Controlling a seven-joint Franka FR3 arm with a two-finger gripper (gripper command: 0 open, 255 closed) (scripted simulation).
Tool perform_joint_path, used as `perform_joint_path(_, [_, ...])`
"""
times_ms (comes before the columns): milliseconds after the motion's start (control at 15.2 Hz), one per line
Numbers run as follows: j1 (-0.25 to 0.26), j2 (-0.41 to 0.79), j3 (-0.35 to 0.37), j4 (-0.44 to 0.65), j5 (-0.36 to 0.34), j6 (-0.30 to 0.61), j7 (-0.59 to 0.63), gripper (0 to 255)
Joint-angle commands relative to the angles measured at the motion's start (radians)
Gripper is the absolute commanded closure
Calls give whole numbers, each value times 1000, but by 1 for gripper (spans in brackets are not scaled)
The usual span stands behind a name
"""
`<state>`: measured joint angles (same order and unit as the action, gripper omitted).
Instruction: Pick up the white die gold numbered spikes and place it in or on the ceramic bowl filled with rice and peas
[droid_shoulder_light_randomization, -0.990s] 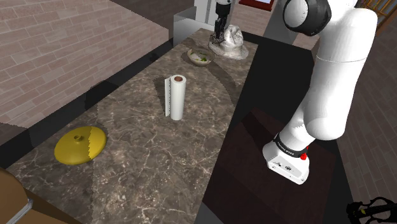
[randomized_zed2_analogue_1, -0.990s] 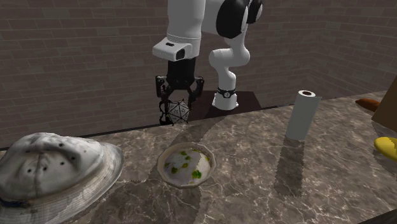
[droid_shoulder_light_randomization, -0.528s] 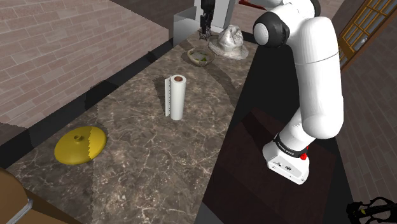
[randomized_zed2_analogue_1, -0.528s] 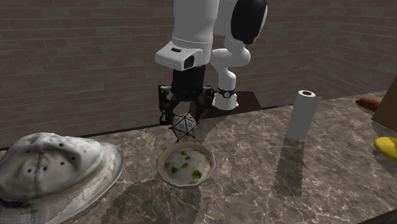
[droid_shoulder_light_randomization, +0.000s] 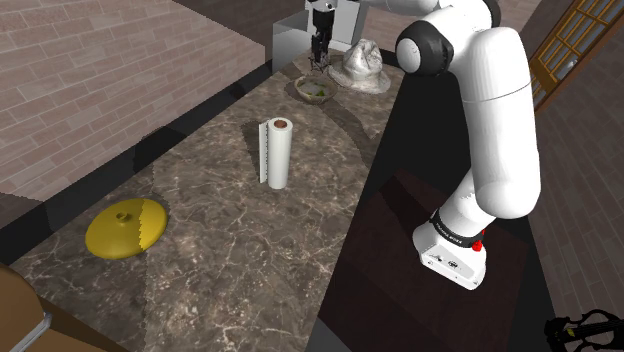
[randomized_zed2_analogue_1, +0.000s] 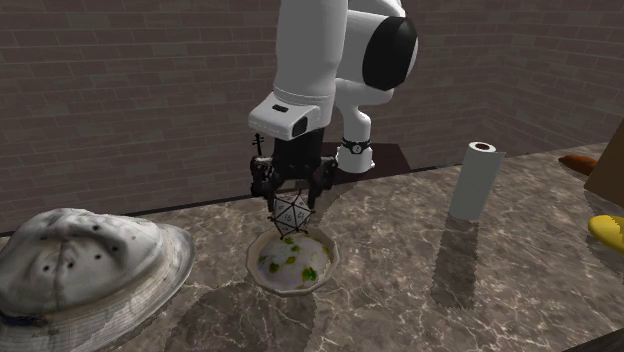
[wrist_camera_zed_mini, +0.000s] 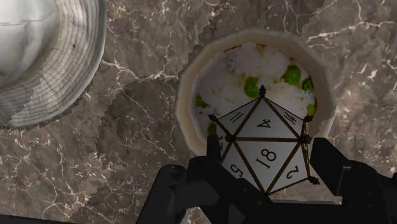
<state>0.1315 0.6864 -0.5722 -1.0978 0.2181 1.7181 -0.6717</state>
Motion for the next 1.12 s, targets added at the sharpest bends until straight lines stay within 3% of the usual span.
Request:
perform_joint_path(0, [7, -2, 0, -33, 0, 31, 0, 255])
perform_joint_path(462, [23, 6, 5, -129, 6, 129, -1, 255])
perform_joint_path(990, [23, 6, 5, -129, 6, 129, -1, 255])
perform_joint_path(1056, [23, 7, 5, -127, 6, 129, -1, 0])
